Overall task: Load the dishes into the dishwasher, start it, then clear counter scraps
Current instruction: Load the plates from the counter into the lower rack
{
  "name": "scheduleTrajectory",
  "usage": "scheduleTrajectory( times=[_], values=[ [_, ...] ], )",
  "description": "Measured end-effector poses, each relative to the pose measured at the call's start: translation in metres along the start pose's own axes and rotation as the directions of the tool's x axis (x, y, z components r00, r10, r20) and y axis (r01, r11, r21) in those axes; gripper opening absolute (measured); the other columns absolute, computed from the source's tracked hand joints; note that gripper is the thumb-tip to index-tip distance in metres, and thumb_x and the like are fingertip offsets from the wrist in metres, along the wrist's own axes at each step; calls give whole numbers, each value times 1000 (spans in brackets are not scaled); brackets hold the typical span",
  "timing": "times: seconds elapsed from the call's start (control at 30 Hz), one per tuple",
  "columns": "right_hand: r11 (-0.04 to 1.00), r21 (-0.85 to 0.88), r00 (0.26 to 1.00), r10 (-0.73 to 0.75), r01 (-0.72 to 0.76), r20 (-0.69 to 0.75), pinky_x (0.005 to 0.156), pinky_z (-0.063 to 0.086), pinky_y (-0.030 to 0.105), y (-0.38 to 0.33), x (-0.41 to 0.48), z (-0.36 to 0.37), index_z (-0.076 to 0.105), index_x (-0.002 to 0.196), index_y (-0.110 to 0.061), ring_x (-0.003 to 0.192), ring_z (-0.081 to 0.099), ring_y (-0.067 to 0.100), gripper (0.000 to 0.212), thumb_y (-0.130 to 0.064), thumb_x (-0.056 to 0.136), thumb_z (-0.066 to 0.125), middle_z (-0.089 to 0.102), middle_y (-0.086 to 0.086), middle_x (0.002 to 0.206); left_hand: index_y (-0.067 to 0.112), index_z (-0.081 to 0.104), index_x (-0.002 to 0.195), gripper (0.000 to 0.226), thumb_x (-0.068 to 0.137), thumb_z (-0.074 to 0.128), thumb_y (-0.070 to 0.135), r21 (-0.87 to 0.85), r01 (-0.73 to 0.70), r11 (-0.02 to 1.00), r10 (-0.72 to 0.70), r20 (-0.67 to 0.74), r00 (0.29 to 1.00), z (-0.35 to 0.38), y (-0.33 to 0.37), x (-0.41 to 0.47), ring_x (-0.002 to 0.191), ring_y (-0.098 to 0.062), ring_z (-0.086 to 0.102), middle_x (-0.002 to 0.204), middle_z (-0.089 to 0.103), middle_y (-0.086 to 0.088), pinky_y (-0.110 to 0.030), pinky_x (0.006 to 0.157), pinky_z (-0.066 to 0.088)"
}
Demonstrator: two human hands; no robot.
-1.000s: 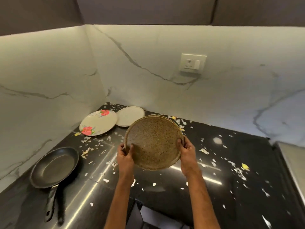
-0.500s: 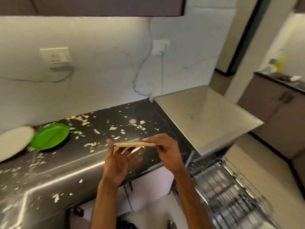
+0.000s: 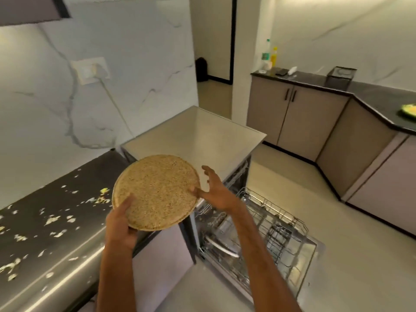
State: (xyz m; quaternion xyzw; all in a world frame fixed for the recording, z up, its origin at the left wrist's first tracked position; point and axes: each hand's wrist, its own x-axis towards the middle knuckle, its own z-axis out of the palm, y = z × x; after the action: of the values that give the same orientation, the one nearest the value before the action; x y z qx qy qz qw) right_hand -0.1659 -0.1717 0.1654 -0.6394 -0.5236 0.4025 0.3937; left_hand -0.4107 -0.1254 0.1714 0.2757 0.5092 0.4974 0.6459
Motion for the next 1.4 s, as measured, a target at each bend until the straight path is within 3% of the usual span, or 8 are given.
scheduleTrajectory(
  times=[0.13,0.33,0.47,0.57,0.73,0.9,1.2,1.4],
  values=[
    [930,330,964,77,-161,255,81,60,34,50,3,-82,48,136,-11,100,65,26,42,-25,99,59,63,18,125,12,56,124,32,98,58,30,83,-55,995,53,30,998,73,-32,6,95,-24,66,105,69,-4,-36,68,52],
    [835,525,979,205,-165,-19,63,52,23,125,-17,-178,63,124,-19,78,63,19,29,-27,96,61,72,12,104,15,47,139,43,101,53,34,393,-117,912,59,156,986,179,-104,20,113,-30,61,126,62,-7,-51,92,54],
    [730,637,913,395,-246,-101,67,55,25,205,-45,-190,60,128,-22,82,69,20,32,-26,96,61,72,14,108,22,53,134,38,96,60,23,515,-132,847,-18,276,961,218,-175,42,108,-15,59,119,61,6,-38,85,54],
    [594,726,817,572,-346,-79,69,57,28,275,-70,-163,60,126,-21,84,70,23,31,-25,96,62,72,16,107,30,57,119,34,87,69,30,637,-40,770,-184,281,942,225,-236,67,99,-9,64,111,64,11,-33,76,57],
    [307,825,569,822,-474,21,63,57,32,376,-80,-63,60,120,-4,67,67,20,27,-19,98,61,71,15,84,21,61,126,32,97,58,9,848,269,456,-542,25,840,194,-348,139,115,-29,57,124,62,-5,-55,101,47],
    [38,893,385,910,-448,154,51,54,29,454,-29,31,57,119,0,50,61,14,24,-14,99,58,65,7,61,14,63,129,30,100,56,14,917,299,266,-537,-117,835,160,-438,228,112,-32,61,126,64,-13,-53,98,50],
    [-11,934,323,937,-358,135,48,55,27,571,67,79,59,114,1,54,63,15,21,-15,100,56,66,10,71,18,66,109,17,99,56,10,939,284,196,-462,-168,871,144,-546,356,107,-32,63,113,67,-14,-55,99,49],
    [-37,927,291,944,-374,156,45,55,27,605,89,82,57,118,5,46,63,16,27,-14,99,58,66,12,65,9,67,119,24,99,54,6,942,297,155,-416,-211,885,137,-582,381,110,-33,63,118,67,-16,-51,99,50]
  ],
)
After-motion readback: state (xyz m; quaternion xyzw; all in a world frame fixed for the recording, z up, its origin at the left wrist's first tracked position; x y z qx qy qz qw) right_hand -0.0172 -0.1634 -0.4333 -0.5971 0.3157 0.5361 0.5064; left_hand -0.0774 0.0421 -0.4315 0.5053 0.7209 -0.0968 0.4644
